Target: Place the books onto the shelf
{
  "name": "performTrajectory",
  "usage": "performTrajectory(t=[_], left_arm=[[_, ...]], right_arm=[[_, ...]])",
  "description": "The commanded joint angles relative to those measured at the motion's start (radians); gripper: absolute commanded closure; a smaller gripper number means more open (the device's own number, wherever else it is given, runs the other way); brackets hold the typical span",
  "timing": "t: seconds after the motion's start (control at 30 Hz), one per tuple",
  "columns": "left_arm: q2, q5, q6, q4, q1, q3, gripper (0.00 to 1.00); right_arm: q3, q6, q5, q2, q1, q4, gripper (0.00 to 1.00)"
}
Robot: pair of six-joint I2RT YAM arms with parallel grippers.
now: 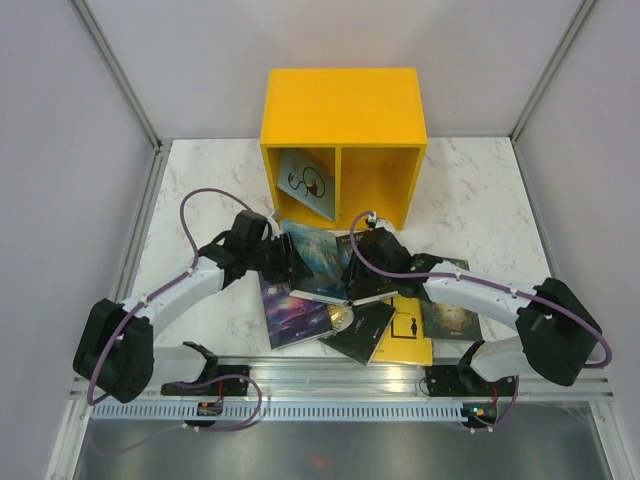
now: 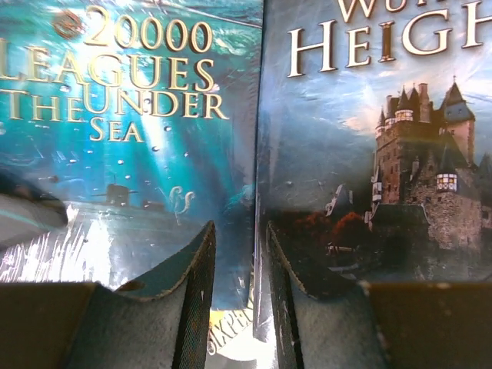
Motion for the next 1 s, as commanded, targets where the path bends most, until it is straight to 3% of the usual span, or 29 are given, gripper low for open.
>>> performTrajectory(t=[0.0,0.13,0.2,0.27,0.47,0.63,0.77,0.97], left_arm=[[0.056,-0.001,0.059,-0.03,-0.078,0.027,0.46],[0.088,-0.011,0.034,-0.016,-0.101,0.067,0.51],[0.099,-0.013,0.024,-0.009,-0.107,0.081,0.67],[0.103,-0.022,0.01,-0.009,-0.115,0.093,0.98],[-0.013,-0.109,-0.048,-0.048,-0.135,0.098,0.98],[-0.279,-0.307,-0.136,-0.084,-0.159,0.052,0.98],[-0.392,-0.435,-0.159,-0.085,-0.184,0.071,0.98],[-0.32,-0.466,-0.113,-0.073,-0.204,0.154,0.98]], right_arm=[[-0.027,0.002,0.014,-0.043,-0.002,-0.003,0.62],[-0.05,0.001,0.02,-0.067,-0.002,-0.002,0.63],[-0.065,0.004,0.02,-0.087,-0.002,-0.002,0.63],[-0.082,0.008,0.026,-0.112,-0.002,-0.006,0.63],[-0.104,0.01,0.046,-0.199,-0.002,-0.055,0.64],[-0.107,0.018,0.066,-0.286,-0.002,-0.118,0.64],[-0.105,0.013,0.069,-0.342,-0.003,-0.152,0.65],[-0.085,-0.018,0.064,-0.359,-0.003,-0.189,0.65]])
